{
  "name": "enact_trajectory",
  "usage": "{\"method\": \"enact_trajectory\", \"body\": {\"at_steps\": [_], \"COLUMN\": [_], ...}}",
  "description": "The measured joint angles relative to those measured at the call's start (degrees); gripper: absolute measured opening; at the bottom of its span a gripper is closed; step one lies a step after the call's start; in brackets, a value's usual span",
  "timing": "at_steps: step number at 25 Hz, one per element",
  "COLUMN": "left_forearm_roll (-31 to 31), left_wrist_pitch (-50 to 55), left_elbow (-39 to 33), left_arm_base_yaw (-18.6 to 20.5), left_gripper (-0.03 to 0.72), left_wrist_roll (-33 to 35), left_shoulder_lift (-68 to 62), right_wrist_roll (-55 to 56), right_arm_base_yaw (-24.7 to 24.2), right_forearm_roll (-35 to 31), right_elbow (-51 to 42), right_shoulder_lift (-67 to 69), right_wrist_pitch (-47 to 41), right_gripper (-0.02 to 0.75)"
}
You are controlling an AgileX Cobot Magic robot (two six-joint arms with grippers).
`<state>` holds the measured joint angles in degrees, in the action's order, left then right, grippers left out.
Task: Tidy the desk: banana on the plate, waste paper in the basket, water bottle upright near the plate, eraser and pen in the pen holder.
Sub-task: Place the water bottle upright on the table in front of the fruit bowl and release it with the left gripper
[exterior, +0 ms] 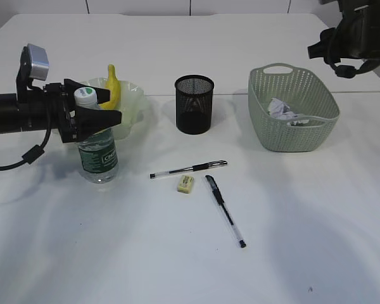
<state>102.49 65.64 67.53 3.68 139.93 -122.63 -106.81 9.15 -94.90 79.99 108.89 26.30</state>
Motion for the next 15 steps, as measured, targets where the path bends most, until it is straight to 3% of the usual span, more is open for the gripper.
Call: {"method": "enact_trajectory", "body": {"at_steps": [15], "left_forearm_roll": [-0.51], "left_wrist_pitch": [0.2], "left_elbow": [3.84], "left_arm_base_yaw": [0.0], "left_gripper": [0.589], "left_wrist_roll": [-3.74], "left_shoulder_lift": [6.01], "right_wrist_roll": [0.0], "right_arm_base_yaw": [0.0], "right_forearm_roll": [0.0], "right_elbow": [0.0], "right_shoulder_lift": [0.0], "right_wrist_pitch": [0.0], "right_gripper": [0.494]}}
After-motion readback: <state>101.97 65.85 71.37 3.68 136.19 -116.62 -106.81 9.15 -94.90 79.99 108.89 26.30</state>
